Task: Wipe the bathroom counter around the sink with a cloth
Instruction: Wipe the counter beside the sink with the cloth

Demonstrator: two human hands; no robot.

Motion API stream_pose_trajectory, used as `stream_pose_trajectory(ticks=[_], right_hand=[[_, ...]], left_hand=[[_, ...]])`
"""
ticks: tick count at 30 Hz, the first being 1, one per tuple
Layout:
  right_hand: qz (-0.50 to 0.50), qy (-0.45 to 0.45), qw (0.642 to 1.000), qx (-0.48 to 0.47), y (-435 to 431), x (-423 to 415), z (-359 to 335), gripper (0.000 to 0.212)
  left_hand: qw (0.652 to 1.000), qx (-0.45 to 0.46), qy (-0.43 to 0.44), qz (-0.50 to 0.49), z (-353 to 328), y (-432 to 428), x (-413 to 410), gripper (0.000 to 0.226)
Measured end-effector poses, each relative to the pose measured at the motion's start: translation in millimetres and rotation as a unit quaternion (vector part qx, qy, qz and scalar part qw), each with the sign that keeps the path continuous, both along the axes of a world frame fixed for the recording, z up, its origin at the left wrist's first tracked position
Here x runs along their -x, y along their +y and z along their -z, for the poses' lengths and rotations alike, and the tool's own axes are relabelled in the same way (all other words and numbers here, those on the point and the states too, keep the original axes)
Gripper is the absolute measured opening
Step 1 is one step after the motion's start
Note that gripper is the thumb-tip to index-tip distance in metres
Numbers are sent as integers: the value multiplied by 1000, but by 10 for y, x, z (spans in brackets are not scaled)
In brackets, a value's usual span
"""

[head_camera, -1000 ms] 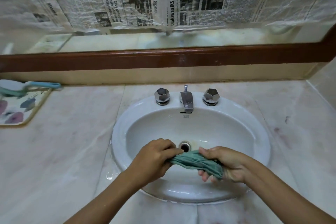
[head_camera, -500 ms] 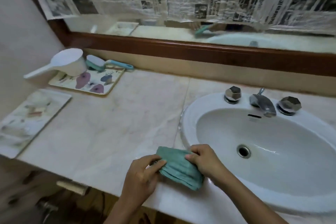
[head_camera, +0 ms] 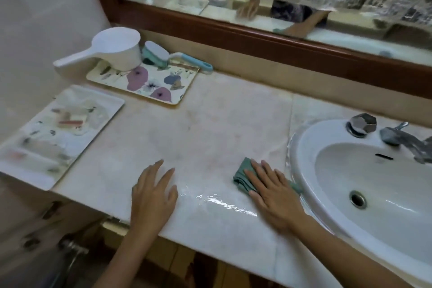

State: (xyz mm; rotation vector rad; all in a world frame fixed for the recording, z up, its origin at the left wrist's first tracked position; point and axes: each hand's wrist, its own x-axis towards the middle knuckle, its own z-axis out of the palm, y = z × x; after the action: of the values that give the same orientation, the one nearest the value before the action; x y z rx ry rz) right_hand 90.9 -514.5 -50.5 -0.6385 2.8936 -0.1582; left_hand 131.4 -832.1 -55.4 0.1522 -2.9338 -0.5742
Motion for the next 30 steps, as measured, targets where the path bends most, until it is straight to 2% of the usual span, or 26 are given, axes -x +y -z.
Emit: stream_pose_trajectory(ticks=[4, 7, 11, 14, 16, 19, 22, 24, 26, 28, 30], right_hand=[[-27, -19, 999, -11, 32, 249, 49, 55], [75, -6, 997, 6, -49, 720, 52, 59], [213, 12, 977, -1, -402, 1714, 109, 56], [250, -6, 968, 23, -958, 2110, 103, 56], [189, -6, 981, 44, -1404, 1901, 127, 55], [36, 10, 997, 62, -1788, 938, 166, 55], [-119, 0, 992, 45, -1349, 69, 116, 56], [-168, 7, 986, 17, -806, 27, 118, 56], [-124, 22, 992, -11, -417, 380, 127, 55], [1, 25, 1000, -7, -335, 982, 132, 56], [145, 29, 989, 8, -508, 1586, 125, 57]], left_hand=[[997, 39, -57, -19, 104, -400, 250, 62], [997, 42, -60, -28, 166, -409, 272, 61], [997, 41, -48, -41, 175, -373, 294, 58], [997, 42, -37, -49, 179, -360, 304, 57], [997, 33, -37, -51, 178, -355, 298, 56], [998, 20, -37, -52, 169, -367, 289, 56], [998, 11, -44, -50, 160, -377, 286, 56], [998, 16, -48, -49, 154, -371, 294, 56], [997, 26, -56, -48, 153, -361, 299, 56], [996, 37, -61, -47, 161, -359, 303, 55], [996, 41, -64, -44, 161, -358, 299, 55]])
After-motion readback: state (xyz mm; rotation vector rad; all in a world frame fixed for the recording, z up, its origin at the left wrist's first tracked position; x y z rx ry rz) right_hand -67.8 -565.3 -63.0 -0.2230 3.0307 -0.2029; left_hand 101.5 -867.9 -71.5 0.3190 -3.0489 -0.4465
